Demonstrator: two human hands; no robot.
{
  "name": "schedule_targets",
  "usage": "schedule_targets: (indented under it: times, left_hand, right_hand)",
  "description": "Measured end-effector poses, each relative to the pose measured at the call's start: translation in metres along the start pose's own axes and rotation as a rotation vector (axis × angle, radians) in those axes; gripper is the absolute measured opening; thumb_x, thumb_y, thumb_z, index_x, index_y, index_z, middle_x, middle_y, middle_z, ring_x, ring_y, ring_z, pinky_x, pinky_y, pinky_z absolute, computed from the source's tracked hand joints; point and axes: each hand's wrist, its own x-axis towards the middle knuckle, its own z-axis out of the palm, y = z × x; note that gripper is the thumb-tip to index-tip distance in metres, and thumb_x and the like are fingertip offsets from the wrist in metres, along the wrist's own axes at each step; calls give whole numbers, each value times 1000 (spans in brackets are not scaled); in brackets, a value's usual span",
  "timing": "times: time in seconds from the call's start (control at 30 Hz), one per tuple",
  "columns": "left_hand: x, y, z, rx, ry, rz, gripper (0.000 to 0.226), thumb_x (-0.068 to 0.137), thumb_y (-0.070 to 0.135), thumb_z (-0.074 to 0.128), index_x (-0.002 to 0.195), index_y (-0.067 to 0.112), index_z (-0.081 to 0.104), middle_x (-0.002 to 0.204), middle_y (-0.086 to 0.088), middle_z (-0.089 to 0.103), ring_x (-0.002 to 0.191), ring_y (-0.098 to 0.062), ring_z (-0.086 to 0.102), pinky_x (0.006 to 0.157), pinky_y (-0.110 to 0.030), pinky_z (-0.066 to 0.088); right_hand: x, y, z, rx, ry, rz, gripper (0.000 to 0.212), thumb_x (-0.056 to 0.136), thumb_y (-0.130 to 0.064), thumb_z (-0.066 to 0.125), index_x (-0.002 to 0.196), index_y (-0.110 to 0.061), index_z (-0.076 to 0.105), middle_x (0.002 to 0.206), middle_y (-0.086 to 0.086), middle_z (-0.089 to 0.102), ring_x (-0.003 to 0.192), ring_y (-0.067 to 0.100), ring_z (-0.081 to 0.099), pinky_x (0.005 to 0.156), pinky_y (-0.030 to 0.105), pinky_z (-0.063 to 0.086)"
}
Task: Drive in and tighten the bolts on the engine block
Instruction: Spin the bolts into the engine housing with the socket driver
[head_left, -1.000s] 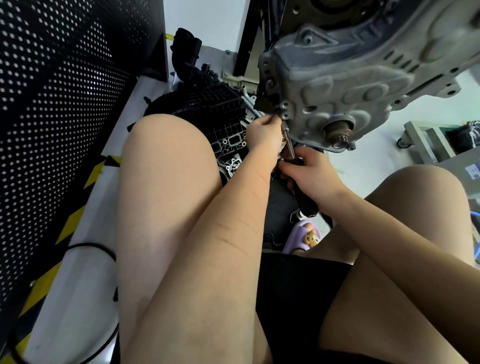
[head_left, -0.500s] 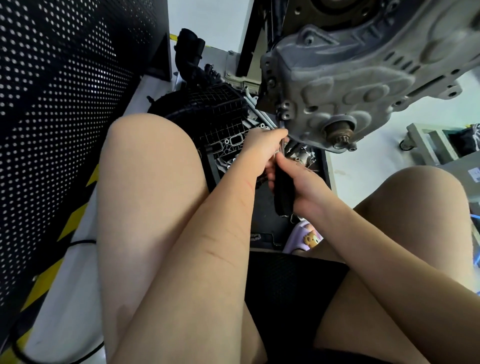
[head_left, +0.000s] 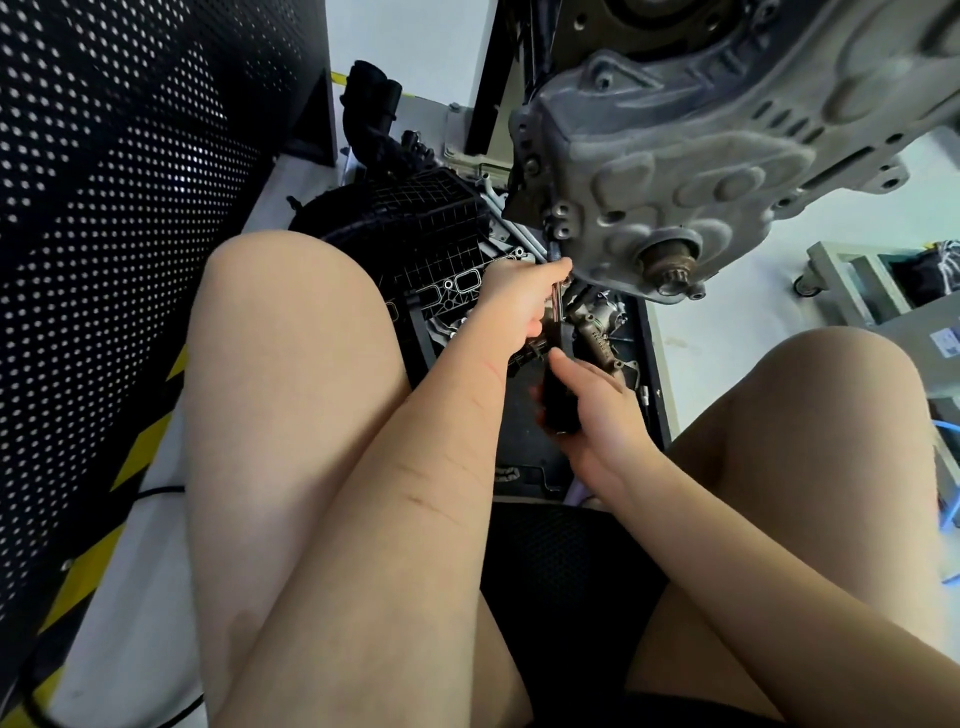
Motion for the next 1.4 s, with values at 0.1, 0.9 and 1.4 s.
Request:
schedule_targets:
  times: [0.1,0.9,1.4]
  left_hand:
    - [-1,2,-2,-17,-31,-3,15,93,20,54,84,8,55,57,2,31,23,-2,19,32,-10,11]
    - [-3,6,-4,54,-43,-11,27,90,23,60,67,9,54,37,8,36,22,-1,20,29,-10,13]
    - [-4,5,-5,73,-79,-26,30,95,27,48,71,13,59,42,9,34,27,-3,21,32,-13,15]
  right_hand:
    - [-1,-5,1,56,-105,142,24,95,-30,46,82,-13,59,59,-1,64,48,9,60,41,13,40]
    - [1,-16,0,-105,-171,69,15,85,-29,63,79,-16,61,66,0,61,44,9,53,40,14,39]
    - [-1,-25,11,155,-222,287,43,98,-32,32,78,-8,62,58,0,59,40,10,52,36,11,37]
